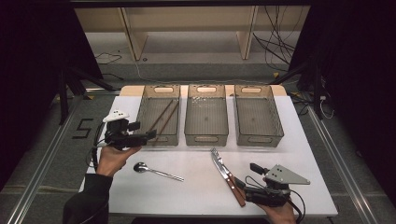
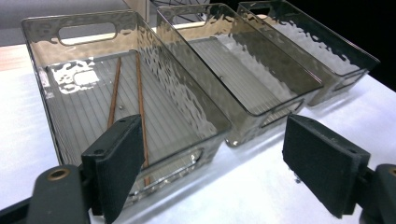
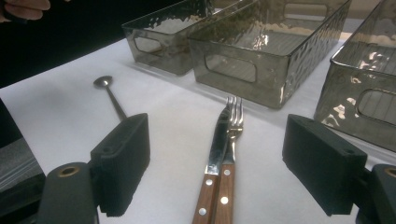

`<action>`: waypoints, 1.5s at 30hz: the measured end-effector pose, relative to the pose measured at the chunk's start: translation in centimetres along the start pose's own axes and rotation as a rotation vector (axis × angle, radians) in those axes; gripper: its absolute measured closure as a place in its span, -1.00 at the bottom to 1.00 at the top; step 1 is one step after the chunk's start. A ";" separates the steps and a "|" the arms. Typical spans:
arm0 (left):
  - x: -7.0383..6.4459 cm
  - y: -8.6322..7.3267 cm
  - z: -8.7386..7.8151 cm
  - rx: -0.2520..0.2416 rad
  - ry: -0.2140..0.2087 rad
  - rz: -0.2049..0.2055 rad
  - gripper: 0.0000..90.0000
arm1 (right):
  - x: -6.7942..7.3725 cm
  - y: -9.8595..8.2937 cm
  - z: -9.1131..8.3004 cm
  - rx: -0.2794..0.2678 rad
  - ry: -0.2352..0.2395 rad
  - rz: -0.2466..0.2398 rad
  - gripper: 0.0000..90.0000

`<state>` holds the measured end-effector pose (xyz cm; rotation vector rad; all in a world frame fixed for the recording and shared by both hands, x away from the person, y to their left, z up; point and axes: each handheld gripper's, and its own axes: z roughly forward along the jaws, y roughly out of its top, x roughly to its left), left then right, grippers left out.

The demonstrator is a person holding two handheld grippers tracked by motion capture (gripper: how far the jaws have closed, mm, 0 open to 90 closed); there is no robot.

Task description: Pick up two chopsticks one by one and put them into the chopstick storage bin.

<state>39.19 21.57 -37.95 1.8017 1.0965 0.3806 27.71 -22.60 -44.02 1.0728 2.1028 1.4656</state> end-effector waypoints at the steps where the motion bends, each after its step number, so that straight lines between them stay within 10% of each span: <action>1: -0.1 -0.3 -0.1 -0.002 0.001 0.002 -0.56 | 0.0 0.0 0.1 0.002 0.003 0.002 -0.47; 17: -1.4 -3.6 -1.9 -0.090 -0.047 -0.006 -0.58 | 0.0 1.7 1.1 0.063 0.078 -0.033 -0.47; 45: -3.1 -8.4 -4.1 -0.161 -0.059 0.067 -0.60 | 4.1 6.2 8.9 0.273 0.224 -0.172 -0.47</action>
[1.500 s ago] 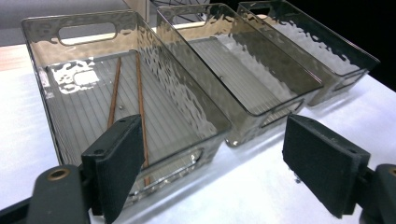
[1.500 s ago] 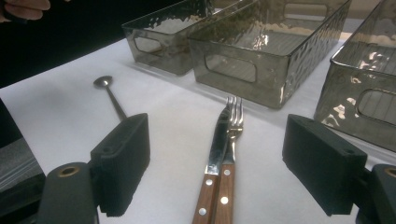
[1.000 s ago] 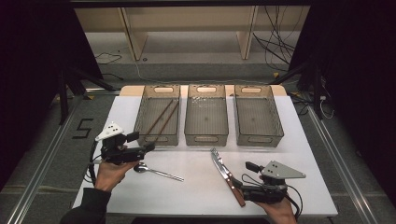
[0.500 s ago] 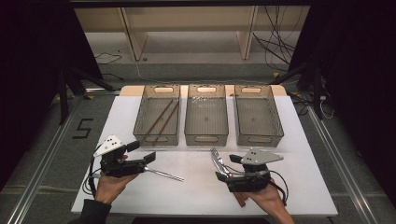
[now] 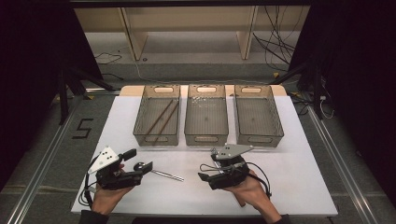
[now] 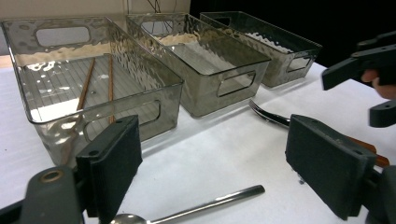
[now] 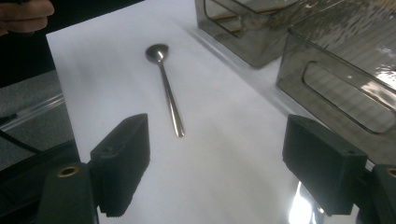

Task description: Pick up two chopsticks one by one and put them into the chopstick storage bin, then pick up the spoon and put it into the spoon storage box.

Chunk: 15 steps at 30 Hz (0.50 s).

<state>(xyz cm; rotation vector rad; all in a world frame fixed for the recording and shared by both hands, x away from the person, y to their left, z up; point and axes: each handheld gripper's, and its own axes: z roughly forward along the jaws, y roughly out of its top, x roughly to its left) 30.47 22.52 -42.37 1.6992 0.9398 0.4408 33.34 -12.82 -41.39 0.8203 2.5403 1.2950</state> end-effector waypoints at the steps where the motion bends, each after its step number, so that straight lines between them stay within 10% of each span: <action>1: 0.1 -0.1 -0.1 0.001 0.002 0.004 -0.61 | 0.0 0.1 0.3 0.005 0.004 -0.005 -0.47; 15: 0.1 -0.8 -0.6 0.004 -0.001 0.008 -0.64 | 0.1 1.8 3.5 0.073 0.044 -0.023 -0.46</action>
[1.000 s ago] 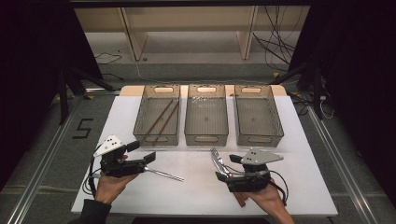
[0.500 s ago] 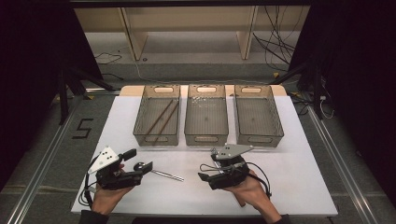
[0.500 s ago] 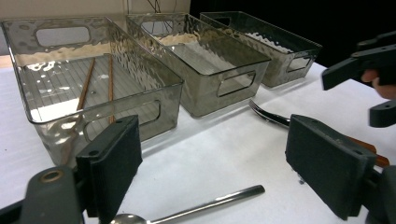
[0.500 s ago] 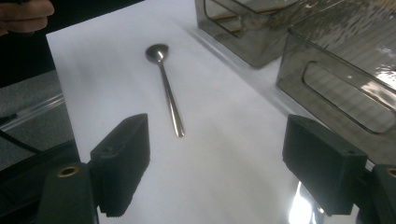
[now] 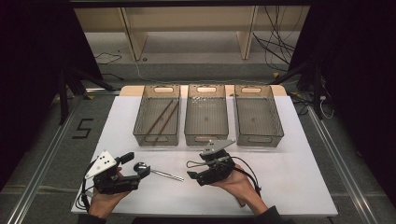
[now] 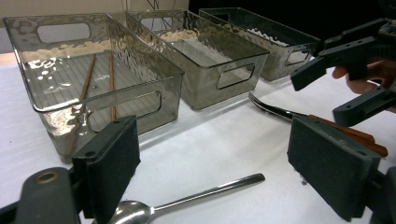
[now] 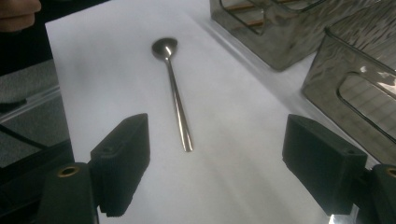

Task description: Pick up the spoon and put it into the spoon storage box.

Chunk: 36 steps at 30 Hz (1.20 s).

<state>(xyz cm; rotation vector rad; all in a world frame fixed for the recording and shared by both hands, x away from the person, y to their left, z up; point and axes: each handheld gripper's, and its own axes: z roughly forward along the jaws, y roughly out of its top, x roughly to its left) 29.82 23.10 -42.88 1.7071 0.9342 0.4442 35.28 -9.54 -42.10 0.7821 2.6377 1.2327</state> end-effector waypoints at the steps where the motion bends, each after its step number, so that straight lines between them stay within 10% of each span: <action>1: 0.0 0.0 0.0 0.000 0.002 -0.002 -0.64 | 0.0 0.1 0.3 0.009 0.003 -0.001 -0.46; 36: -0.2 -0.6 -1.0 -0.017 0.029 0.008 -0.64 | 1.9 4.6 10.4 0.204 0.098 -0.130 -0.01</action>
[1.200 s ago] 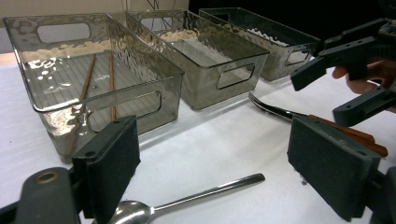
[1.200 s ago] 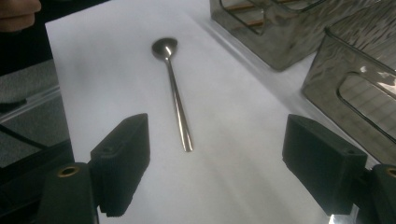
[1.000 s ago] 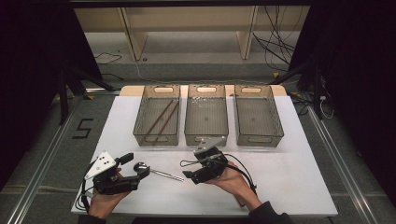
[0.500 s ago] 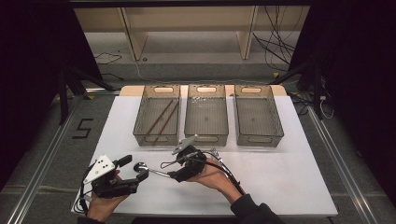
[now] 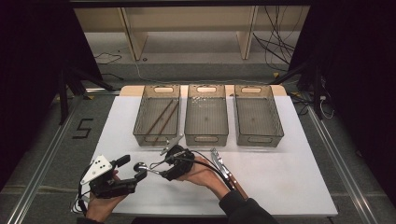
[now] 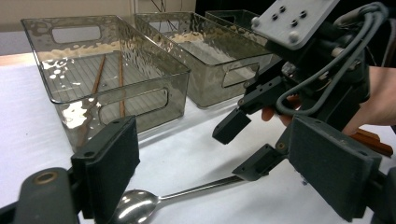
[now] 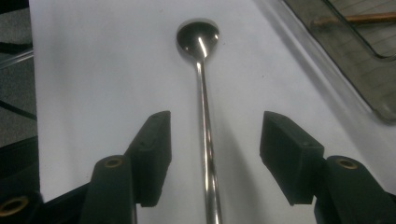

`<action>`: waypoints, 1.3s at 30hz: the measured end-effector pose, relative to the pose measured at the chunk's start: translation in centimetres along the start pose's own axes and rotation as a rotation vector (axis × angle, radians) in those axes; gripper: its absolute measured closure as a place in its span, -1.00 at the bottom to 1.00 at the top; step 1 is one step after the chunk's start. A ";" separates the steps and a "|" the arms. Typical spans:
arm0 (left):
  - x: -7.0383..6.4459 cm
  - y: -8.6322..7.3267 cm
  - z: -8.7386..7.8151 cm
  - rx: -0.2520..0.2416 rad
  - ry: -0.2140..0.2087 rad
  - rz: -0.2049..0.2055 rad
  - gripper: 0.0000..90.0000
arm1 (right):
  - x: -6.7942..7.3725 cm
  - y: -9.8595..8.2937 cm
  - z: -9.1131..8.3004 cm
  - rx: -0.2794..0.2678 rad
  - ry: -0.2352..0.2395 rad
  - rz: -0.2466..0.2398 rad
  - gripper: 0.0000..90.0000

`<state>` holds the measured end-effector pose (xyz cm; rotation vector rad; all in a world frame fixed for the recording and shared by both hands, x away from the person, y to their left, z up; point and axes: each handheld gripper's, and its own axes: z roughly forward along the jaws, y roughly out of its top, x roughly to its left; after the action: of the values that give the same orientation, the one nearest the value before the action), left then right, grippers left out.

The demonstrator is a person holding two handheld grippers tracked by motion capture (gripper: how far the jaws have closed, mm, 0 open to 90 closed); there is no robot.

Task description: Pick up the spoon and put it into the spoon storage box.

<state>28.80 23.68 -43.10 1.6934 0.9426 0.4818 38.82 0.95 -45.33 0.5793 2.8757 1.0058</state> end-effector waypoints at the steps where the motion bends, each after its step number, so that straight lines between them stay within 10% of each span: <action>1: 0.0 0.0 0.0 -0.001 0.001 -0.001 -0.64 | 0.0 0.0 0.1 0.007 0.004 0.001 0.01; 39: 0.4 -0.1 -0.1 -0.007 0.007 -0.018 -0.64 | 0.0 -0.6 1.8 0.191 -0.013 -0.055 0.71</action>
<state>28.93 24.05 -43.20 1.6767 0.9597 0.4787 38.87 1.56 -47.13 0.5104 2.9782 0.7223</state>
